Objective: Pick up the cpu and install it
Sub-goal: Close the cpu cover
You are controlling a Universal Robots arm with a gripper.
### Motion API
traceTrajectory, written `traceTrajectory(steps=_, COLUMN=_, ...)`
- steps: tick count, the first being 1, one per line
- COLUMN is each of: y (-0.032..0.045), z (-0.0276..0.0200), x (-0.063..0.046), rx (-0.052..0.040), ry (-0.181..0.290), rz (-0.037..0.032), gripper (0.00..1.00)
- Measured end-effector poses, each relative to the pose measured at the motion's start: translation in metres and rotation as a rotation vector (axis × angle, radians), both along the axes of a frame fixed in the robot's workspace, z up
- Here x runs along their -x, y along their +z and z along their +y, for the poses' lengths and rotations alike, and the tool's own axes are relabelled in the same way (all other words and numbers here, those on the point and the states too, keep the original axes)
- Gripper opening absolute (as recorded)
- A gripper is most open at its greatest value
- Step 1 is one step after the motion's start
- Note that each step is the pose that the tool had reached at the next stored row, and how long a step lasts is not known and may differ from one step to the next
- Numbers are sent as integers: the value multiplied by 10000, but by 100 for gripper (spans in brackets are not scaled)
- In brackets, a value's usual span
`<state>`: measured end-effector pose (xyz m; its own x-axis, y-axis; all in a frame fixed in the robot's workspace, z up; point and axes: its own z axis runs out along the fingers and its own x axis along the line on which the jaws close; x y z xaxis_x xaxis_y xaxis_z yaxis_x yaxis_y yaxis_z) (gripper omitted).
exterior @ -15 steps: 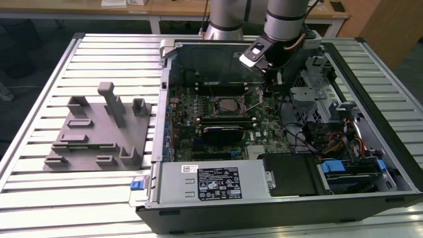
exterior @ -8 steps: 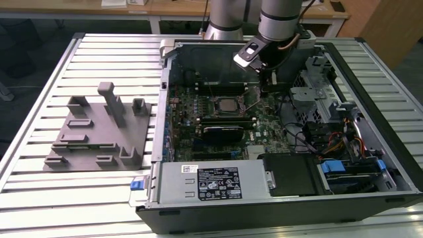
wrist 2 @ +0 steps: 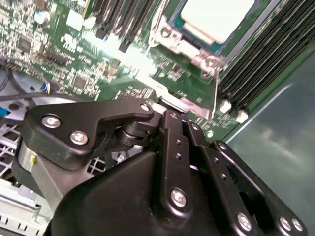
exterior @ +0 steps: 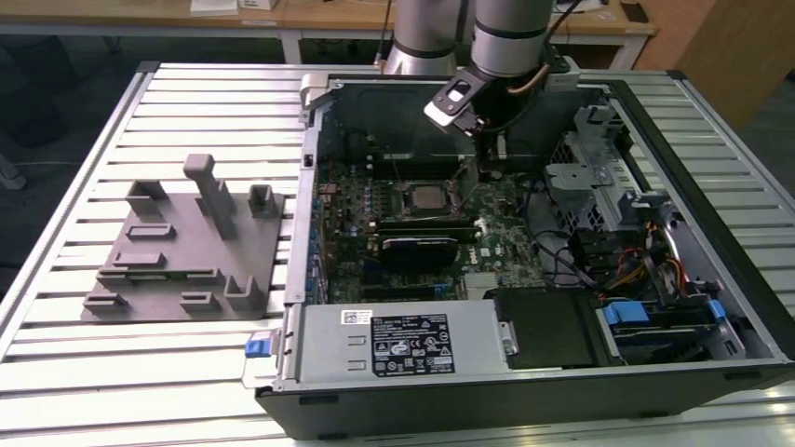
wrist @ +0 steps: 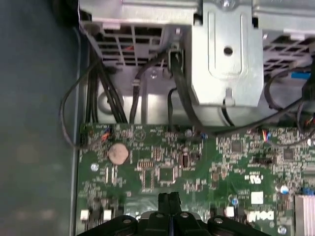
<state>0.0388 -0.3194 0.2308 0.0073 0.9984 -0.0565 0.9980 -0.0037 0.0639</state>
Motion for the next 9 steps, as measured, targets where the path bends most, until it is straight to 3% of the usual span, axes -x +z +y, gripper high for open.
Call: traceTrajectory(steps=9, y=-1, z=-1, x=162, rx=-24, ry=-3, rz=1, gripper=11)
